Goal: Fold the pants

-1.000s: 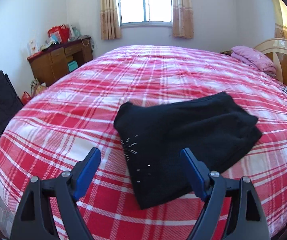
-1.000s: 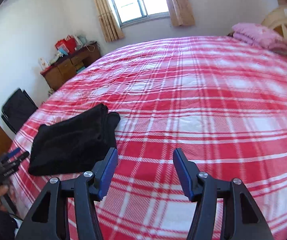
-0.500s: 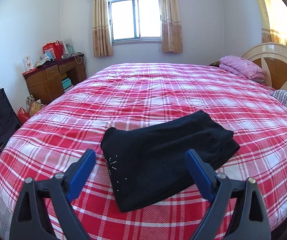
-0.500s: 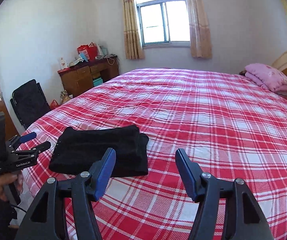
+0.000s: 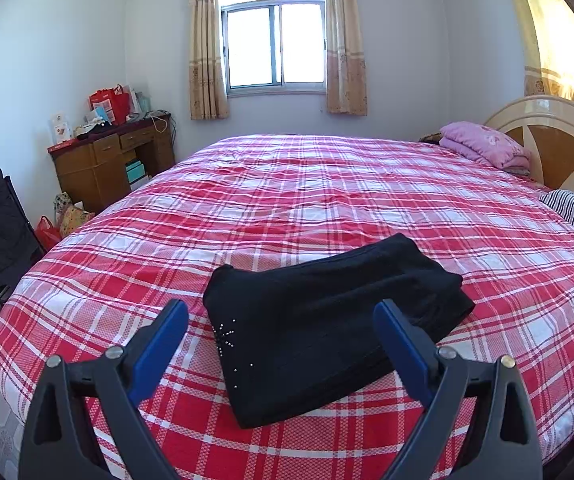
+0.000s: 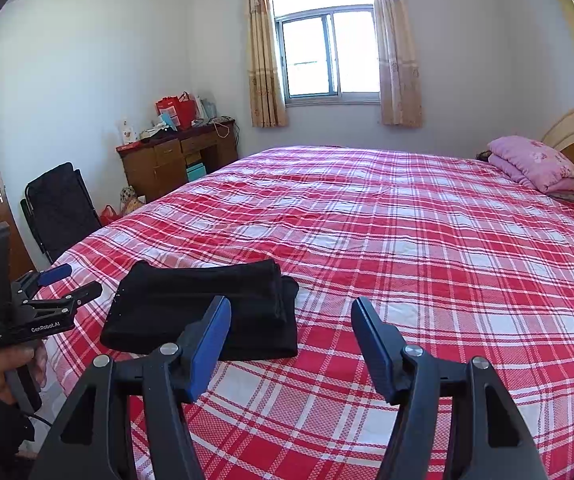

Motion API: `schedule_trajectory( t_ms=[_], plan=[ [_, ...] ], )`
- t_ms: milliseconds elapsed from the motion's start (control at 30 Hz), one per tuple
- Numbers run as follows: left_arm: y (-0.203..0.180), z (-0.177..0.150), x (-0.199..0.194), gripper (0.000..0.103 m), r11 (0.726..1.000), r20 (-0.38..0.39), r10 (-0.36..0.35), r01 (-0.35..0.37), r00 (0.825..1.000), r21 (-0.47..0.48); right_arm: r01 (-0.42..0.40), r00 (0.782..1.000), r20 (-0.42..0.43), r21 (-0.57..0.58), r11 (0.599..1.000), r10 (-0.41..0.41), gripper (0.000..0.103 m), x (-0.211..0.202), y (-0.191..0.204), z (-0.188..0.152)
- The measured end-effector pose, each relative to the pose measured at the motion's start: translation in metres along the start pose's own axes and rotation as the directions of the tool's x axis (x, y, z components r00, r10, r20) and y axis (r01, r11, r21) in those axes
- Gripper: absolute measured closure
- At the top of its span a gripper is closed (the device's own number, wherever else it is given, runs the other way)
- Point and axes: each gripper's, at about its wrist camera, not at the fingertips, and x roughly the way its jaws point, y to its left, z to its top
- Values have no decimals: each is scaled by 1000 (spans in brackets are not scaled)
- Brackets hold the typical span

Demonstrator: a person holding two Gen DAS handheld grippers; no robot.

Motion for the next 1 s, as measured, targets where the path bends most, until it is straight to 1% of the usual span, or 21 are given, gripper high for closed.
schedule_trajectory(
  t_ms=[100,367,500,567,1000],
  plan=[
    [0,0,0,4,1000,1,2,-2,1000,2,0,1000,2,-4,1000,0,38,-1,1,0],
    [-2,2,0,3,1000,-1,0,0,1000,6,0,1000,10,-2,1000,0,38,-4,1,2],
    [-2,3,-1,1,1000,-1,3,-2,1000,3,-1,1000,15,-5,1000,1,38,-4,2,2],
    [-2,3,0,1,1000,-9,-7,7,1000,4,1,1000,15,-6,1000,-1,38,-4,2,2],
    [-5,4,-1,1,1000,-8,-9,9,1000,11,-3,1000,23,-11,1000,3,38,-8,5,3]
  ],
)
